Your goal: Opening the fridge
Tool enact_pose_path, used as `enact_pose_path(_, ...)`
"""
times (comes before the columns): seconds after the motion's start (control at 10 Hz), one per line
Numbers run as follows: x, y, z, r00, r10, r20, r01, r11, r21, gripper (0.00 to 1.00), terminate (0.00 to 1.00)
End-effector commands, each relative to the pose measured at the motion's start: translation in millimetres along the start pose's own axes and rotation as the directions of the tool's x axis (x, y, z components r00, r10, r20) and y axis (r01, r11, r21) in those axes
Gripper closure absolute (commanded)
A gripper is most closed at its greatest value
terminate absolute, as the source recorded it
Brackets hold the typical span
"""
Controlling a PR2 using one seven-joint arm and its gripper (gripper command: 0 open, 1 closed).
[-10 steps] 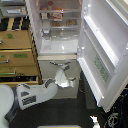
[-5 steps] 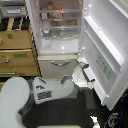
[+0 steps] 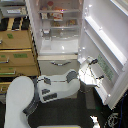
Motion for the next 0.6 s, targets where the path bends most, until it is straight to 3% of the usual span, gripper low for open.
enact_pose_path(0.1, 823.4, -690.0, -9.1, 0.907, -0.42, 0.027, 0.42, 0.897, -0.136, 0.0, 0.0)
enact_pose_path(0.6, 795.6, -950.8, 75.6, 0.855, -0.499, 0.143, 0.519, 0.823, -0.232, 0.0, 0.0)
